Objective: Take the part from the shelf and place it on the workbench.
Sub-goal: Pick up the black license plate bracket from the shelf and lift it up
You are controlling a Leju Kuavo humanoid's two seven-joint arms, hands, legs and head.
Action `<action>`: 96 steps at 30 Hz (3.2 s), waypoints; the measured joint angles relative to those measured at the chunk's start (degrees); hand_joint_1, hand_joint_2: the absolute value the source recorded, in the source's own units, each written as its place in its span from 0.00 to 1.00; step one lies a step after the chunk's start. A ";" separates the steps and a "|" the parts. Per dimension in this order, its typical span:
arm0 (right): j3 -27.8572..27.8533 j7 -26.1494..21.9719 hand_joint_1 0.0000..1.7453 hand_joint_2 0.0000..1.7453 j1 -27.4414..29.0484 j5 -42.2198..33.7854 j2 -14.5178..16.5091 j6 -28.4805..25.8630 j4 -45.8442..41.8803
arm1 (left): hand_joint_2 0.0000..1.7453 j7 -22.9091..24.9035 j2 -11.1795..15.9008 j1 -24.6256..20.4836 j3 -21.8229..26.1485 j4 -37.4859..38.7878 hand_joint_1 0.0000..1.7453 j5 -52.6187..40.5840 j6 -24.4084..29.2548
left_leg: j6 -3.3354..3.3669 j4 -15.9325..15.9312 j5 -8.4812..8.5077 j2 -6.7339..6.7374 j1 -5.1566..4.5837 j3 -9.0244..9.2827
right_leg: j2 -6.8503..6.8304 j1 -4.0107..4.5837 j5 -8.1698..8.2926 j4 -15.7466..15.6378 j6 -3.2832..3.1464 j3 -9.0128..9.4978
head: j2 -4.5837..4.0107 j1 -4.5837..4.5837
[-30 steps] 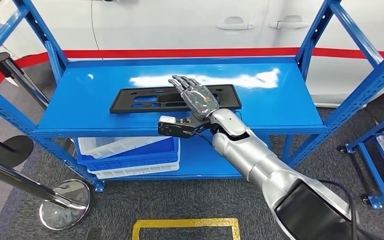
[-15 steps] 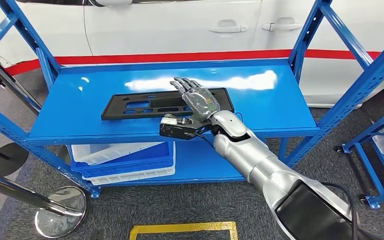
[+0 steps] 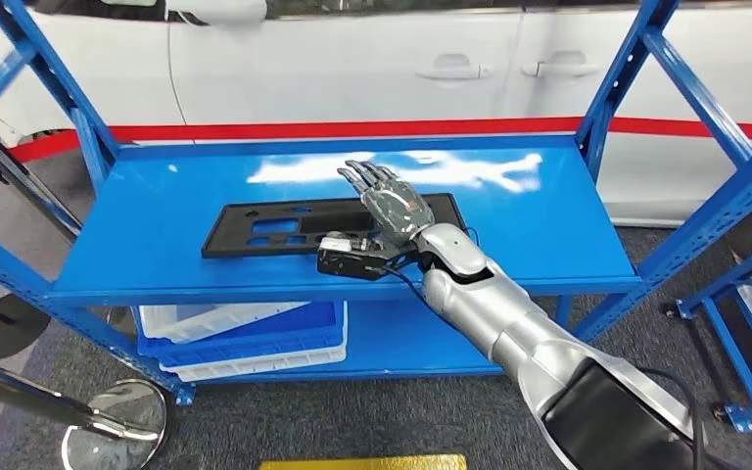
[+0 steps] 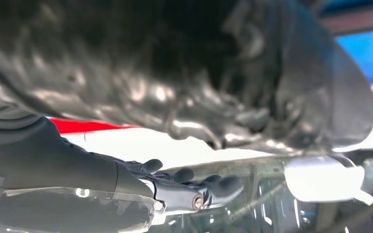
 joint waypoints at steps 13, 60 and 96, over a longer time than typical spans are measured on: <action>0.00 0.46 0.00 0.25 -0.07 1.04 -0.10 -0.33 -0.06 | 0.00 -1.35 -0.17 -0.05 -0.04 0.00 0.00 -0.77 1.07 | -1.29 5.40 2.26 0.13 0.16 -7.24 | 0.39 0.27 -1.72 -1.02 -2.04 3.03 | 0.00 -0.26; 0.01 -3.45 0.00 1.00 9.18 -4.20 7.76 1.07 -6.25 | 0.00 -0.94 -1.57 -0.23 -0.15 0.04 0.00 -2.24 -0.09 | -0.18 0.67 3.09 -0.05 -0.03 -4.32 | 0.11 -0.39 -3.38 1.51 0.17 2.49 | 0.00 -0.11; 0.74 4.21 0.00 1.00 8.74 3.76 7.79 -0.66 0.42 | 0.00 -0.63 -1.85 -0.17 -0.12 0.04 0.00 -3.13 1.69 | -0.79 0.89 2.76 0.02 -0.11 -4.44 | 0.12 0.18 -3.00 -0.52 -0.93 3.33 | 0.00 -0.40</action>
